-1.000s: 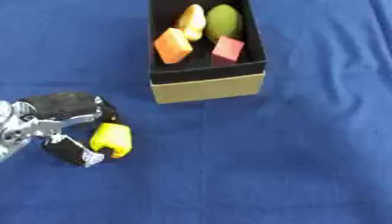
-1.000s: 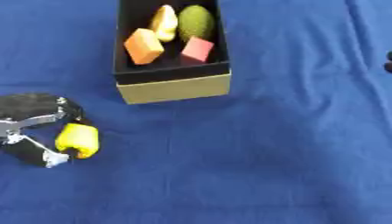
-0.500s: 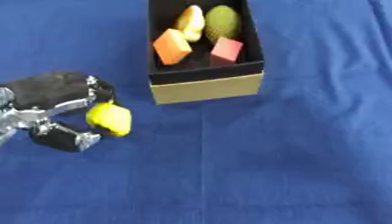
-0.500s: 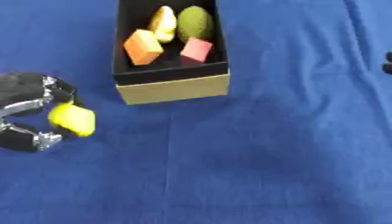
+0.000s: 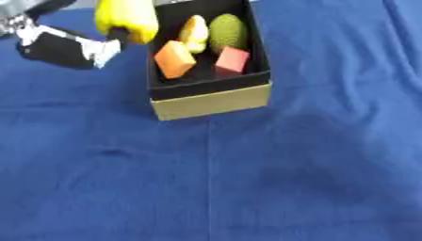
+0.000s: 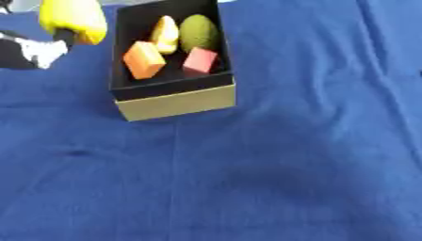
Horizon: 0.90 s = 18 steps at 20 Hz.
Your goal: Pick up objects on the table and place them in the box.
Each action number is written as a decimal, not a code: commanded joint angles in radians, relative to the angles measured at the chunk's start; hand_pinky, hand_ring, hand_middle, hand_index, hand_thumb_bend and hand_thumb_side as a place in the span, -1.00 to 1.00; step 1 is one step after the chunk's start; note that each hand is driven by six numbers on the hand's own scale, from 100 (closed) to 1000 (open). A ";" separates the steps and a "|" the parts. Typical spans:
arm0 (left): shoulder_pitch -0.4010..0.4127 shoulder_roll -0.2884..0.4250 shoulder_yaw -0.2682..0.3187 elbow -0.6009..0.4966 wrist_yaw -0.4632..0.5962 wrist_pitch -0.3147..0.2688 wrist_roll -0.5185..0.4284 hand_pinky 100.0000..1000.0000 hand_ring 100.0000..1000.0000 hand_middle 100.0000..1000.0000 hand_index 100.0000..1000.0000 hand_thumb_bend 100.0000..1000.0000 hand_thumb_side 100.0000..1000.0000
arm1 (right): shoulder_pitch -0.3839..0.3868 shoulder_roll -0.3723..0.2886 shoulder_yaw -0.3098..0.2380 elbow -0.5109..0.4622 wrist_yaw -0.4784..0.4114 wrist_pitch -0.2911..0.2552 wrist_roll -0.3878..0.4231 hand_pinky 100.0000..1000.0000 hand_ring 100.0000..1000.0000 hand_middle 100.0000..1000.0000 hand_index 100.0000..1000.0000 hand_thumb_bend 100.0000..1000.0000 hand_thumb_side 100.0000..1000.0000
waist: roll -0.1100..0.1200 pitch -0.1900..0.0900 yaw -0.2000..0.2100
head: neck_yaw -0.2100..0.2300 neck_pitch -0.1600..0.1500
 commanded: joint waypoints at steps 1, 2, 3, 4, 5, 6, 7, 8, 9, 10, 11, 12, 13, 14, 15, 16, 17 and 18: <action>-0.068 -0.028 -0.001 0.116 -0.016 -0.039 0.002 0.56 0.23 0.05 0.43 -1.00 -0.96 | -0.016 -0.031 0.000 -0.010 -0.007 -0.007 0.011 0.51 0.54 0.42 0.61 -1.00 -0.03 | 0.005 -0.012 -0.013 | 0.026 -0.030; -0.087 -0.042 -0.004 0.156 -0.031 -0.058 0.001 0.56 0.24 0.06 0.43 -1.00 -0.99 | -0.020 -0.031 0.001 -0.010 -0.007 -0.008 0.013 0.51 0.54 0.41 0.61 -1.00 -0.03 | 0.009 -0.006 -0.023 | 0.032 -0.037; -0.103 -0.055 -0.006 0.195 -0.048 -0.076 0.000 0.56 0.24 0.06 0.43 -1.00 -0.99 | -0.024 -0.030 0.002 -0.010 -0.006 -0.008 0.014 0.51 0.54 0.41 0.61 -1.00 -0.03 | 0.013 -0.002 -0.031 | 0.037 -0.043; -0.115 -0.066 -0.009 0.229 -0.062 -0.095 -0.001 0.56 0.25 0.07 0.44 -1.00 -0.99 | -0.027 -0.029 0.004 -0.010 -0.006 -0.009 0.016 0.51 0.54 0.41 0.61 -1.00 -0.03 | 0.016 0.002 -0.037 | 0.041 -0.047; -0.126 -0.078 -0.012 0.261 -0.075 -0.114 -0.002 0.57 0.25 0.07 0.44 -1.00 -0.98 | -0.031 -0.028 0.005 -0.010 -0.005 -0.010 0.017 0.51 0.54 0.41 0.61 -1.00 -0.03 | 0.019 0.005 -0.043 | 0.045 -0.051; -0.137 -0.091 -0.015 0.290 -0.087 -0.133 -0.003 0.58 0.26 0.08 0.45 -1.00 -0.96 | -0.034 -0.028 0.006 -0.010 -0.005 -0.010 0.017 0.51 0.54 0.41 0.61 -1.00 -0.03 | 0.021 0.008 -0.048 | 0.048 -0.054; -0.148 -0.106 -0.018 0.318 -0.098 -0.150 -0.005 0.59 0.27 0.09 0.46 -1.00 -0.92 | -0.038 -0.027 0.007 -0.010 -0.005 -0.010 0.018 0.51 0.53 0.41 0.61 -1.00 -0.02 | 0.024 0.011 -0.053 | 0.051 -0.056; -0.158 -0.121 -0.023 0.345 -0.108 -0.168 -0.008 0.60 0.28 0.10 0.46 -1.00 -0.87 | -0.041 -0.026 0.009 -0.010 -0.006 -0.009 0.020 0.51 0.53 0.41 0.61 -1.00 -0.02 | 0.025 0.013 -0.057 | 0.053 -0.057; -0.167 -0.134 -0.027 0.372 -0.117 -0.184 -0.013 0.60 0.29 0.11 0.47 -1.00 -0.84 | -0.045 -0.025 0.010 -0.010 -0.008 -0.008 0.021 0.51 0.53 0.41 0.61 -1.00 -0.01 | 0.027 0.015 -0.060 | 0.056 -0.059; -0.173 -0.146 -0.030 0.397 -0.126 -0.198 -0.017 0.61 0.30 0.12 0.48 -1.00 -0.80 | -0.048 -0.023 0.011 -0.010 -0.010 -0.007 0.022 0.51 0.53 0.41 0.61 -1.00 -0.01 | 0.028 0.017 -0.063 | 0.057 -0.060; -0.177 -0.158 -0.034 0.423 -0.136 -0.211 -0.022 0.61 0.31 0.13 0.48 -1.00 -0.78 | -0.050 -0.022 0.011 -0.010 -0.011 -0.006 0.024 0.51 0.53 0.41 0.61 -1.00 -0.01 | 0.029 0.019 -0.066 | 0.058 -0.060; -0.182 -0.168 -0.037 0.447 -0.146 -0.224 -0.028 0.62 0.32 0.15 0.49 -1.00 -0.73 | -0.051 -0.021 0.012 -0.010 -0.012 -0.005 0.025 0.51 0.53 0.41 0.61 -1.00 -0.01 | 0.030 0.020 -0.069 | 0.058 -0.060; -0.186 -0.180 -0.041 0.472 -0.157 -0.237 -0.036 0.63 0.35 0.17 0.50 -1.00 -0.67 | -0.053 -0.019 0.012 -0.010 -0.013 -0.003 0.026 0.51 0.53 0.41 0.61 -1.00 0.00 | 0.031 0.022 -0.072 | 0.060 -0.060; -0.191 -0.192 -0.043 0.495 -0.167 -0.250 -0.044 0.66 0.43 0.32 0.56 -1.00 -0.60 | -0.054 -0.017 0.013 -0.010 -0.014 -0.002 0.027 0.51 0.53 0.41 0.61 -1.00 0.00 | 0.032 0.023 -0.075 | 0.061 -0.061; -0.197 -0.204 -0.044 0.518 -0.178 -0.261 -0.051 0.67 0.46 0.36 0.57 -1.00 -0.58 | -0.057 -0.015 0.013 -0.010 -0.016 -0.001 0.027 0.51 0.53 0.41 0.61 -1.00 0.00 | 0.032 0.024 -0.078 | 0.063 -0.062; -0.203 -0.214 -0.042 0.539 -0.189 -0.270 -0.056 0.69 0.48 0.40 0.62 -1.00 -0.57 | -0.060 -0.014 0.014 -0.010 -0.018 0.001 0.029 0.51 0.53 0.41 0.61 -1.00 0.00 | 0.032 0.025 -0.081 | 0.065 -0.063; -0.209 -0.224 -0.041 0.559 -0.204 -0.279 -0.059 0.70 0.50 0.41 0.64 -0.97 -0.56 | -0.063 -0.013 0.015 -0.010 -0.021 0.002 0.031 0.51 0.53 0.41 0.61 -1.00 0.00 | 0.033 0.026 -0.084 | 0.067 -0.061; -0.214 -0.232 -0.041 0.576 -0.225 -0.289 -0.062 0.72 0.54 0.45 0.66 -0.87 -0.56 | -0.065 -0.013 0.016 -0.010 -0.023 0.003 0.033 0.51 0.53 0.41 0.61 -1.00 0.00 | 0.033 0.026 -0.086 | 0.067 -0.060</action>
